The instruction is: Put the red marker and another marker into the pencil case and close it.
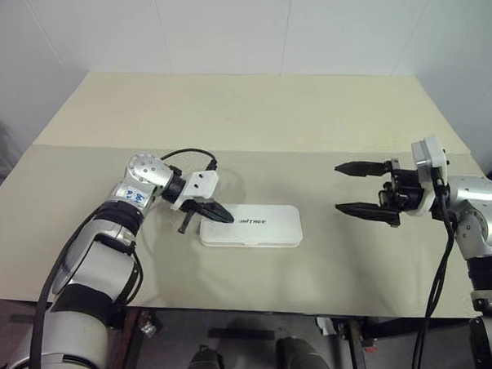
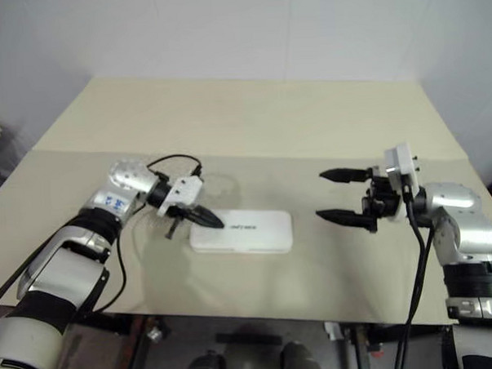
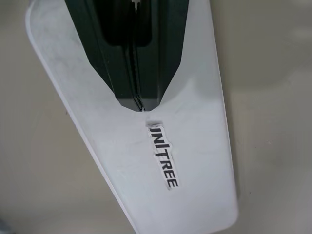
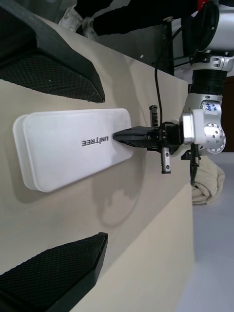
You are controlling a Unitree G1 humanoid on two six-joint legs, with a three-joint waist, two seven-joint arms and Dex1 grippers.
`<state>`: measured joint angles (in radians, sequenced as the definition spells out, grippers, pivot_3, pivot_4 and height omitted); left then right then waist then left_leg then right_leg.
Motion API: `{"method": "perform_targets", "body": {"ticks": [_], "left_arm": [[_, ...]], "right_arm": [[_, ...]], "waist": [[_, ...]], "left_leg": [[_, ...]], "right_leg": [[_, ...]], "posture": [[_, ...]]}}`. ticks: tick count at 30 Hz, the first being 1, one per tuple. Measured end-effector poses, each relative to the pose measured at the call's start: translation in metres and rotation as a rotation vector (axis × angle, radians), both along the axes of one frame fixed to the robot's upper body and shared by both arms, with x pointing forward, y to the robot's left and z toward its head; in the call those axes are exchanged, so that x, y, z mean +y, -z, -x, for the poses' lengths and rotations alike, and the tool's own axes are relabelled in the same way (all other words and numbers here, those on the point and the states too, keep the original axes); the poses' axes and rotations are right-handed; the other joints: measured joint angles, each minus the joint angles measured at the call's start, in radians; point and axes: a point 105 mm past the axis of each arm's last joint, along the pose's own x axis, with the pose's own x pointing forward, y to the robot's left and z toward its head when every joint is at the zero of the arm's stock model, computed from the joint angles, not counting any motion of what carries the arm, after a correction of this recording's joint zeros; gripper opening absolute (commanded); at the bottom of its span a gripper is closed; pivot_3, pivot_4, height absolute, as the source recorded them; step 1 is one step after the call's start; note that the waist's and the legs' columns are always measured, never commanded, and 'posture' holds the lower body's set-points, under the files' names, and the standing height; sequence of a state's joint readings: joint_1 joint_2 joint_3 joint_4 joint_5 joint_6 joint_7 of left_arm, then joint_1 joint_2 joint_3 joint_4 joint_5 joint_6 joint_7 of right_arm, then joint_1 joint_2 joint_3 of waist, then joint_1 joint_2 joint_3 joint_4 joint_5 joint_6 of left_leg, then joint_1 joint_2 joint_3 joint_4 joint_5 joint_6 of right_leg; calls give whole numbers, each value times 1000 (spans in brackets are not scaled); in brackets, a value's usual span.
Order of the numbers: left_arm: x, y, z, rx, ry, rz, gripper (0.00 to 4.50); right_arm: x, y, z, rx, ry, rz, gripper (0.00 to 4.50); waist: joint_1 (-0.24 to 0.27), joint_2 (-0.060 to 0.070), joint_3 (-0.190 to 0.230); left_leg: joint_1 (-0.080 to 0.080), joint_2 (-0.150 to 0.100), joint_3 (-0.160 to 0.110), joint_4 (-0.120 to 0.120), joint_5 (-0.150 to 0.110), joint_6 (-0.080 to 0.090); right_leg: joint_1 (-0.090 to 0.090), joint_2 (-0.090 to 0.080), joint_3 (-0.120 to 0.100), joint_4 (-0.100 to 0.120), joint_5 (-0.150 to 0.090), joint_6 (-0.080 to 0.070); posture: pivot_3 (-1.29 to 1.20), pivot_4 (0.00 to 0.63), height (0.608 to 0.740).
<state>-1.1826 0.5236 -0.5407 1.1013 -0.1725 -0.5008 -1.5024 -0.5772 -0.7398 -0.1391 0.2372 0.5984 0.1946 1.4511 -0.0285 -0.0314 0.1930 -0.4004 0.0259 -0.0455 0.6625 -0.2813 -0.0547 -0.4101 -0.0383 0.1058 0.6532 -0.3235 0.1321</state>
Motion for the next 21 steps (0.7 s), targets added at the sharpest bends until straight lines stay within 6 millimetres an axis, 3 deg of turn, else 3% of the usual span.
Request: {"method": "perform_targets", "body": {"ticks": [6,11,21], "left_arm": [[2,-2,-2,-79,39,-51,23],[-5,-6,-5,-51,3,66,23],[10,-72,-19,-7,-208,626,23]], "right_arm": [[-1,1,-1,-10,5,10,4500],[-3,3,-6,-15,24,24,4500],[-3,-1,-15,-22,37,38,4500]], "waist": [[-1,0,0],[-1,0,0],[-4,1,1]], "left_leg": [[5,0,1,0,0,0],[6,0,1,0,0,1],[0,1,1,-1,0,1]], "right_leg": [[4,0,2,0,0,0],[6,0,2,0,0,0],[-1,0,2,4,0,1]], "posture": [[0,150,740],[0,150,740],[0,150,740]]}}
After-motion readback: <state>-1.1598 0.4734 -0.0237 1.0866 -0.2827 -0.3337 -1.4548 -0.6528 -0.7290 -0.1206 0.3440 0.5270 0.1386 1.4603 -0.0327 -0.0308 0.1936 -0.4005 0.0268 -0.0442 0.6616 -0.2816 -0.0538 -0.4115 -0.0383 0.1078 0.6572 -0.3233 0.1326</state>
